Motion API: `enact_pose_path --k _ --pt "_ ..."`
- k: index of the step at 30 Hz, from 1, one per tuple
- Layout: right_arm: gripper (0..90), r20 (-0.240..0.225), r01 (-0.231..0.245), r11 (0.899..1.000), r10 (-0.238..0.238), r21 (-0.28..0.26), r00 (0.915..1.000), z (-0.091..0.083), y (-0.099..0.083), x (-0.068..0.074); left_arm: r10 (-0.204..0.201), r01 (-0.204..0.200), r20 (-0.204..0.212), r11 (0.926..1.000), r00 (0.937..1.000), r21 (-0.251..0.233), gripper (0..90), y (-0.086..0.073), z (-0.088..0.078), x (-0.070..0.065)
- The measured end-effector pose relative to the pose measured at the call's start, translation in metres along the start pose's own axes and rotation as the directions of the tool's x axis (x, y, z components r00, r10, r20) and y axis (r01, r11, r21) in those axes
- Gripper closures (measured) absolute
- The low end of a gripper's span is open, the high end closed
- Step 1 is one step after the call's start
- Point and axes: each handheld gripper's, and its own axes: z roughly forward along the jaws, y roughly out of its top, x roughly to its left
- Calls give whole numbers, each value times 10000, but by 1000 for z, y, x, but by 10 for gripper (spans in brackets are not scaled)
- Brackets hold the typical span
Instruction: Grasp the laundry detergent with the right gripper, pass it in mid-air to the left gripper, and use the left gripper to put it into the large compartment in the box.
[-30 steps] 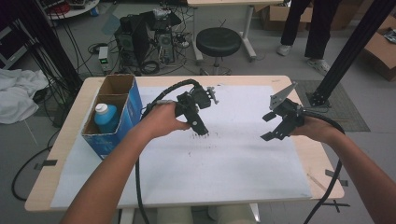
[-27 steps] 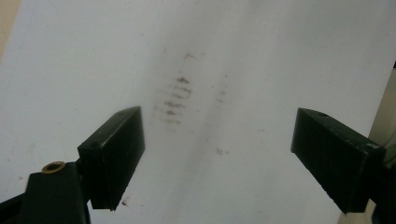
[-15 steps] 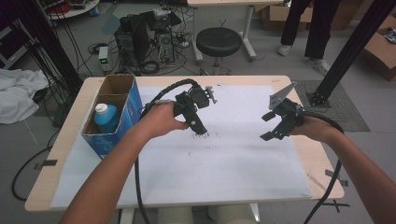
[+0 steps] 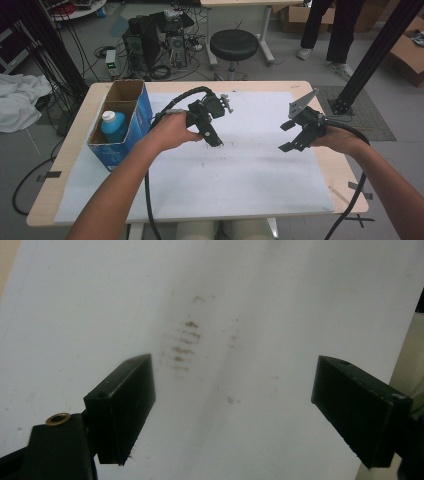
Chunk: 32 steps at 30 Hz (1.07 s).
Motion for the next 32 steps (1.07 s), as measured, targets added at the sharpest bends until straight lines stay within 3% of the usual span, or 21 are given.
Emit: enact_pose_path --k 32 --pt "167 83 -151 9998 152 -141 9998 -3 -10 0 96 -96 39 9999 9999 136 185 8 3 2"
